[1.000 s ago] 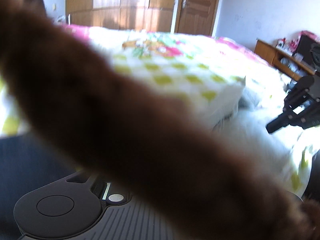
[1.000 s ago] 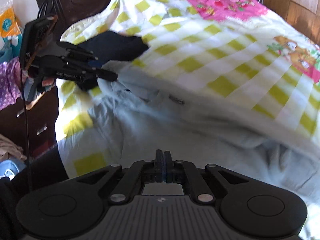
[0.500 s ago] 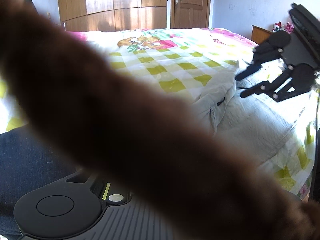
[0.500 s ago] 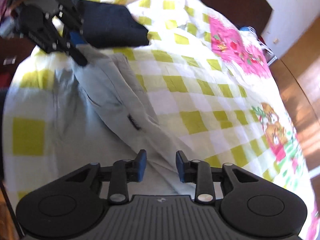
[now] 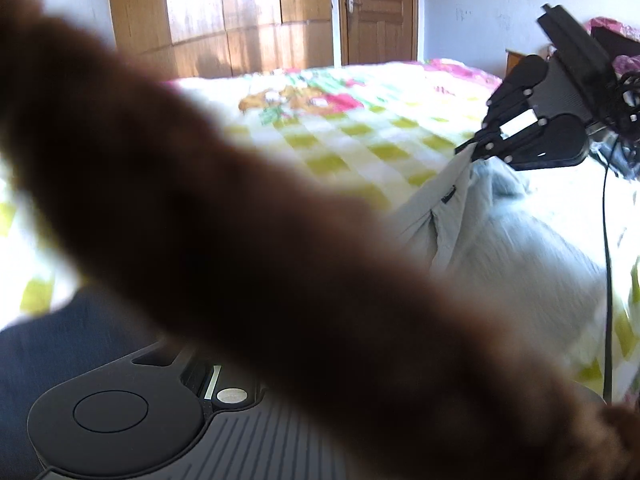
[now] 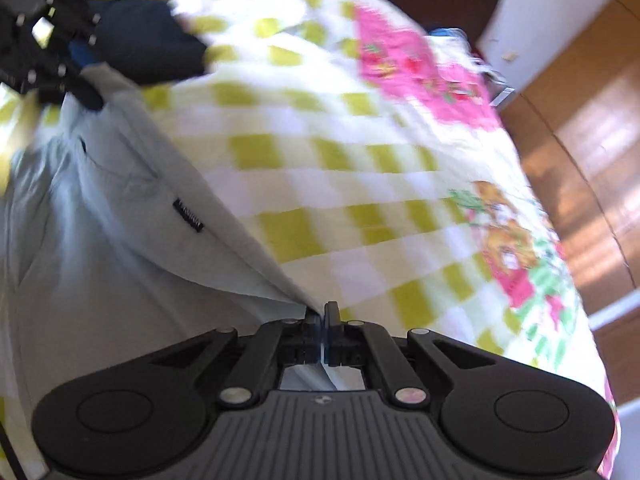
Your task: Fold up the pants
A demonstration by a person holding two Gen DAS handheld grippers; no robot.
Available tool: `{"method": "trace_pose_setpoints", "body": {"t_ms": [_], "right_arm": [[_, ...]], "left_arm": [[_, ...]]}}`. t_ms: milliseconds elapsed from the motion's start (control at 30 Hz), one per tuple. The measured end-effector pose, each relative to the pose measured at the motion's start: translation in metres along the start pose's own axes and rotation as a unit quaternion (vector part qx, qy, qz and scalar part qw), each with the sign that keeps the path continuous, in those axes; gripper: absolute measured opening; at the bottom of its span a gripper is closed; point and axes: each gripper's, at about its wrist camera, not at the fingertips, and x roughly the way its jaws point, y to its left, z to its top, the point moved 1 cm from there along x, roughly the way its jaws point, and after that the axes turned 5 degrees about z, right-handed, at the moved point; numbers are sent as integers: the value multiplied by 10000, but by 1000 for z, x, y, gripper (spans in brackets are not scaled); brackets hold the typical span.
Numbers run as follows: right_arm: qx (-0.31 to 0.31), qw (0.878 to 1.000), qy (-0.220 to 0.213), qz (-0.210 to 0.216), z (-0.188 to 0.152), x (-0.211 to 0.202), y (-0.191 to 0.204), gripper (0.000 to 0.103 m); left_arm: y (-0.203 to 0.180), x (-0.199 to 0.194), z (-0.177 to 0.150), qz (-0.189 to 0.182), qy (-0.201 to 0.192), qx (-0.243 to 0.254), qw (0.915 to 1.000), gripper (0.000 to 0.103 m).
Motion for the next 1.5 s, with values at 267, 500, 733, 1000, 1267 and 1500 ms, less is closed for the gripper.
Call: {"method": "trace_pose_setpoints", "body": {"t_ms": [267,500,733,1000,1267,1500], "right_arm": [[624,9969,-315,349,-5,-81,50,16],[1064,9849,596,1233,-71,-26,152,16],[1143,9881,397,949,-55,-29,122,16],[1284,9859,-864,-641,-5,-88,37,16],[805,9917,407,914,-68,-29,161,16],[807,9915,384,940,-75,-31,157,18]], "left_arm": [[4,-20,19,230,-579,113,9980,21],[-16,-16,-74,155,590,-115,9981,22],[-15,-20,-57,288,279,133,9991,22],[-1,-36,14,650,-831,533,9930,22],[-18,-15,-80,281,513,-45,9983,23],[-13,-32,-96,329,691,-387,9963,27]]}}
